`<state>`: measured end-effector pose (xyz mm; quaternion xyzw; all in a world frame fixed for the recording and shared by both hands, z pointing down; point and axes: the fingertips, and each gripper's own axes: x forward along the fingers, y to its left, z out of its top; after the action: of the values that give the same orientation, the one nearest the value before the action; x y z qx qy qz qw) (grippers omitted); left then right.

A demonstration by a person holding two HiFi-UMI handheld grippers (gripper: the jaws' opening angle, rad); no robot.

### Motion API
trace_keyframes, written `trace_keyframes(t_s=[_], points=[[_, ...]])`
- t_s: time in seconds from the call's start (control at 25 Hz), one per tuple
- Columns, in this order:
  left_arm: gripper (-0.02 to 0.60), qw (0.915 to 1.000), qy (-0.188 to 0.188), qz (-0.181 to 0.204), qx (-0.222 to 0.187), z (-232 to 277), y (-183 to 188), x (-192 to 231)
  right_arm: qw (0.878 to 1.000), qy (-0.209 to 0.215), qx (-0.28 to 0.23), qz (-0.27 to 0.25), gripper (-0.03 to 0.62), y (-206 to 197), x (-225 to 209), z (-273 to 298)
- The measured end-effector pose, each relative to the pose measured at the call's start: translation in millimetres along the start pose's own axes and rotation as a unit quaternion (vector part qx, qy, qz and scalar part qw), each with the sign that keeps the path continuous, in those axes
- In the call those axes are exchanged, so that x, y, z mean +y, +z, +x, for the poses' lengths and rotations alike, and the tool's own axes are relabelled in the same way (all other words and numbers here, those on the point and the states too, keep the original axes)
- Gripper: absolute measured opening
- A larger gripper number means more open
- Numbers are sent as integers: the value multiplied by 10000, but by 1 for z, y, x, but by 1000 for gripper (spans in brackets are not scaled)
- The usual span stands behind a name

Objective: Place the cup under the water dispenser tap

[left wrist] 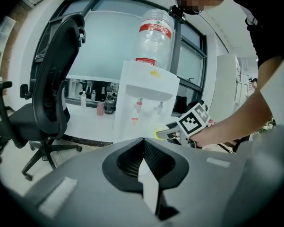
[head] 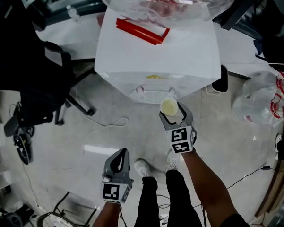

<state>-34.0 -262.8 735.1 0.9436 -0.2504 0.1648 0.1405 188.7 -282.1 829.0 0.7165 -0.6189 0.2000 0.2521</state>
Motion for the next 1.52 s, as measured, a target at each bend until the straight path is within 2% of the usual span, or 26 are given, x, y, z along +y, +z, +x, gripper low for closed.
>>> trace_keyframes(t_s=[0.08, 0.28, 0.52, 0.6, 0.76, 0.84, 0.88, 0.96, 1.08, 1.2, 1.32, 1.52], points=[[14, 9999, -69, 103, -65, 6, -1, 0, 9999, -58, -2, 95, 331, -2, -5, 15], [15, 9999, -90, 73, -79, 23, -4, 6, 9994, -217, 79, 269, 331, -9, -12, 44], [14, 9998, -78, 70, -141, 56, 1, 13, 9982, -407, 29, 446, 331, -13, -17, 60], [14, 9999, -105, 43, -62, 62, 1, 12, 9979, -439, -2, 481, 333, -11, -18, 63], [14, 9996, -187, 38, -188, 66, 1, 6, 9973, -528, -61, 513, 340, -10, -20, 65], [14, 9997, -202, 6, -141, 64, -3, 4, 9970, -544, -65, 554, 358, -12, -19, 66], [14, 9997, -202, -7, -107, 64, -4, 3, 9970, -529, -62, 570, 403, -14, -18, 67], [14, 9998, -170, -27, 66, 62, -6, 3, 9971, -485, -119, 568, 432, -13, -17, 66], [15, 9996, -134, -3, 229, 59, -6, 3, 9975, -405, -200, 536, 448, -9, -13, 55], [15, 9998, -163, 69, 66, 53, 3, 0, 9983, -231, -106, 531, 455, -10, -7, 36], [15, 9998, -120, 138, -82, 42, 10, 0, 9990, -5, -214, 402, 452, 7, 4, 1], [14, 9990, -247, -347, 118, 21, 48, -23, 9961, 133, -639, 596, 326, 54, 12, -87]])
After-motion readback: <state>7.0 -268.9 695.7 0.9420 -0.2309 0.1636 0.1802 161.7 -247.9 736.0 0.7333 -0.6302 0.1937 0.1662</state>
